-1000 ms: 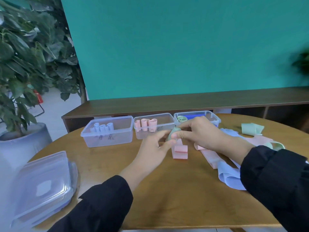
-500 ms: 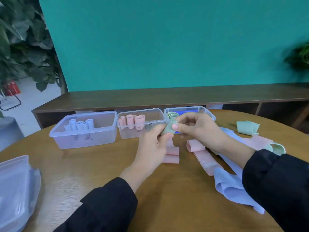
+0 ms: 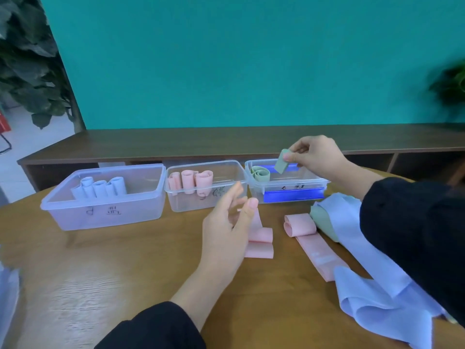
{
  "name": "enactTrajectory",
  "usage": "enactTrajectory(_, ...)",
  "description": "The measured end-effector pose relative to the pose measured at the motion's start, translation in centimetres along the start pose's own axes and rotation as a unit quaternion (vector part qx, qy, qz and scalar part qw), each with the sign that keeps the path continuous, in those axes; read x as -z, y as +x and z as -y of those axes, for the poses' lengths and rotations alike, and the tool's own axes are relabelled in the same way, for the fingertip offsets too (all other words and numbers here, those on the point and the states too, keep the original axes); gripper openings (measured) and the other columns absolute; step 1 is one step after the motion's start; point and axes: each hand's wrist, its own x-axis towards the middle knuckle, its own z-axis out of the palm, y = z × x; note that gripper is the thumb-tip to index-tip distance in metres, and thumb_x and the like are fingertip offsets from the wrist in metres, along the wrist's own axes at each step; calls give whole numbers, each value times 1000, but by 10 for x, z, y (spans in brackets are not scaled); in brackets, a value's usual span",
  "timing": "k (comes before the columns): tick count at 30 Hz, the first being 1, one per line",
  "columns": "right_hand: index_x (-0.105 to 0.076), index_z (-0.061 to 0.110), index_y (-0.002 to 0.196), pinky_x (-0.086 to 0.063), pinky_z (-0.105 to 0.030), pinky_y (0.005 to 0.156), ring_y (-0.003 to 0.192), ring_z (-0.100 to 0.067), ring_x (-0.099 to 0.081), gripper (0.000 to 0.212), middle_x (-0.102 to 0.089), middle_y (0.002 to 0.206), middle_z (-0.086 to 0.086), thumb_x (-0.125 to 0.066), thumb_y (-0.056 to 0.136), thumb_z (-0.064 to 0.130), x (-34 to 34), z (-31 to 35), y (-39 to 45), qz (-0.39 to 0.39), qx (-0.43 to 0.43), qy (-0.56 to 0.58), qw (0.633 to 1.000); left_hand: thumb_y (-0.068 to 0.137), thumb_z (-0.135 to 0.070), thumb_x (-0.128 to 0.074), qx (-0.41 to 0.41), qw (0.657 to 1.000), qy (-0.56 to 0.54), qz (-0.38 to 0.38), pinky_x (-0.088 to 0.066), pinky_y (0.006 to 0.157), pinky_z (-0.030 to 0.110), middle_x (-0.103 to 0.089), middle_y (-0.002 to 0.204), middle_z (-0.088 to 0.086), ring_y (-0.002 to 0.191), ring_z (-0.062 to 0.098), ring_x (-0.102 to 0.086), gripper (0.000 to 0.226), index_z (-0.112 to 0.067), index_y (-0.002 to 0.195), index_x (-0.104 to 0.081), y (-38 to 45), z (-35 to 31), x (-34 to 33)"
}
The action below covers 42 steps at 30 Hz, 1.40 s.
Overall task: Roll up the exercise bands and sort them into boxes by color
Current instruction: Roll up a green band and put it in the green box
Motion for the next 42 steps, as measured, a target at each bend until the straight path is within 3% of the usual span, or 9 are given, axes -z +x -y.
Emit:
enactTrajectory(3,-76,11,90,-47,-19,60,83,-19,-72,28,-73,78,0,-83,81,36,-11,-15,17,36,-33,-43,998,97,-46,-60,-6,1000,28,4,-44,101,17,-60,117,-39,120,-12,-54,48,-37,144,-53,0,4,0)
enactTrajectory(7,-77,8,94,-52,-26,71,91,-24,-73,29,-75,86,-9,-85,80,32,-27,-24,35,51,-60,-39,996,97,-44,-60,-10,998,55,11,-42,85,5,-59,104,-48,113,-18,-53,43,-37,140,-56,1,8,-3)
enactTrajectory(10,-78,9,99,-54,-29,80,90,-23,-72,31,-75,88,-9,-87,78,30,-36,-23,47,57,-62,-37,996,98,-42,-60,-21,997,75,15,-40,83,0,-58,103,-51,111,-19,-54,40,-36,138,-58,1,9,-5)
enactTrajectory(12,-79,10,100,-55,-31,85,85,-21,-71,32,-74,90,-8,-88,77,30,-41,-22,52,68,-63,-37,995,97,-43,-59,-23,996,82,16,-41,84,1,-58,104,-50,111,-17,-55,40,-36,137,-59,-1,8,-4)
enactTrajectory(17,-77,9,105,-49,-27,80,87,-21,-71,35,-75,93,-9,-87,78,28,-51,-23,57,99,-75,-49,991,98,-43,-59,-24,996,88,13,-43,85,5,-61,109,-45,114,-14,-55,37,-38,135,-60,-2,6,-3)
enactTrajectory(22,-77,9,100,-53,-27,68,84,-23,-72,28,-74,86,-6,-84,81,29,-57,-26,55,109,-76,-76,988,96,-50,-55,-27,994,100,29,-44,88,8,-64,118,-31,117,-11,-54,41,-39,136,-59,-4,4,-5)
enactTrajectory(26,-76,10,103,-59,-38,85,85,-23,-73,32,-75,89,-6,-85,81,30,-56,-26,55,116,-69,-75,988,90,-61,-46,-31,991,119,44,-44,87,5,-64,123,-26,118,-9,-53,53,-40,138,-57,-5,1,-5)
enactTrajectory(34,-74,9,109,-55,-34,84,87,-23,-73,38,-76,95,-9,-83,82,34,-48,-22,51,144,-73,-85,983,88,-64,-44,-16,991,123,52,-50,97,23,-63,124,-22,119,3,-55,57,-40,139,-56,-6,-3,-5)
enactTrajectory(42,-71,5,115,-54,-40,96,94,-28,-71,47,-76,92,-12,-83,82,36,-40,-19,46,146,-74,-91,982,88,-63,-43,-12,990,131,56,-49,90,19,-64,122,-17,112,7,-58,55,-41,137,-57,-7,-5,-2)
